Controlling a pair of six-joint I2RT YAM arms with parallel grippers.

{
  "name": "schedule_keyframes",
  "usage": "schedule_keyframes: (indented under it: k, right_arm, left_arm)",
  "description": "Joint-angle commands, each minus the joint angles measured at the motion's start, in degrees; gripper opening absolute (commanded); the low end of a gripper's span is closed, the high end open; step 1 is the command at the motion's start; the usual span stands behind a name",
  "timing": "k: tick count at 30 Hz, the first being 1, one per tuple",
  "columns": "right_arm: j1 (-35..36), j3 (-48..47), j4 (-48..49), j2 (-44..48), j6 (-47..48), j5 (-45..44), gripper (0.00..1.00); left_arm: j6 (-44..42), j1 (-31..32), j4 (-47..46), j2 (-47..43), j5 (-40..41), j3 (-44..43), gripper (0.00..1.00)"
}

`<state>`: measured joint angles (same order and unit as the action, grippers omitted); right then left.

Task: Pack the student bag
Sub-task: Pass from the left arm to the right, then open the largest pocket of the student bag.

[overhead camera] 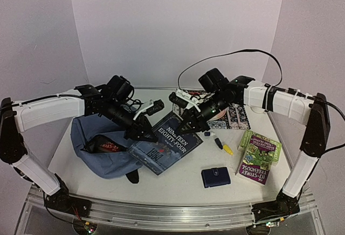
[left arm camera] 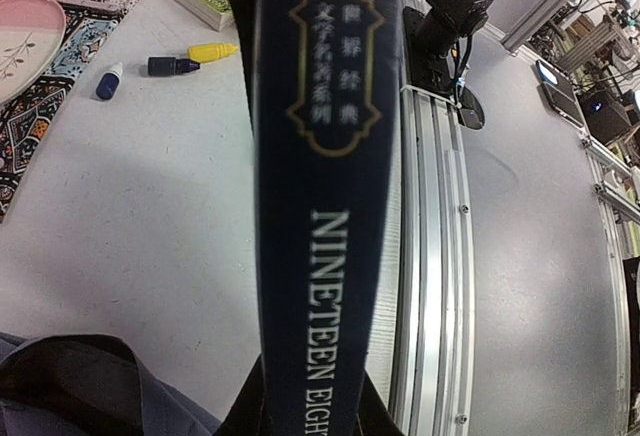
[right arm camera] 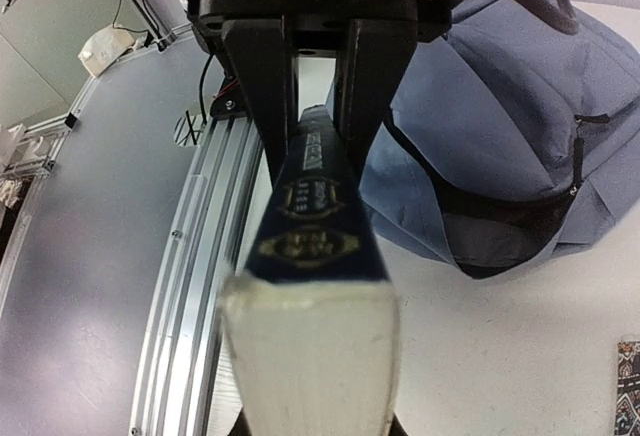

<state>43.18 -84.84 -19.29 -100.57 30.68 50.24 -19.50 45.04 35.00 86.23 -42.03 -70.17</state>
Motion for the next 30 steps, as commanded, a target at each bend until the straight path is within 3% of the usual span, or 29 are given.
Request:
schedule_keyframes:
  k: [1,3,5,11,17,23,30]
  right_arm:
    - [-0.18,-1.99,-4.04,0.51,1.06,1.36,0.0]
    - [-0.93,-1.48,-3.84,1.83,0.16,0.98,0.0]
    - [-2.08,-0.72,-3.35,3.4,-1.62,-0.38,0.0]
    - [-4.75,3.34,-1.07,8.13,-8.32,-9.81,0.0]
    - [-5.82,7.92,3.58,13.21,-15.27,-16.63,0.0]
    - [-5.82,14.08,10.61,17.76,-20.6,-16.46,0.0]
    - [-5.79,16.71,14.55,18.79,-22.76,-16.15,0.0]
  left_arm:
    - [-0.4,0.09,-1.43,-5.46,4.91,-3.45,0.22]
    - [-0.51,0.03,-0.61,-6.97,10.64,-2.98,0.4]
    - [-0.81,0.06,0.38,-8.65,17.18,-2.31,0.53]
    - [-1.67,0.1,3.47,-10.64,33.62,0.73,0.72]
    - [-3.94,1.82,8.56,-8.7,48.08,3.85,0.77]
    - [-6.32,6.34,12.87,-8.11,58.95,6.68,0.8]
    - [-8.41,11.3,15.43,-6.68,65.57,9.72,0.82]
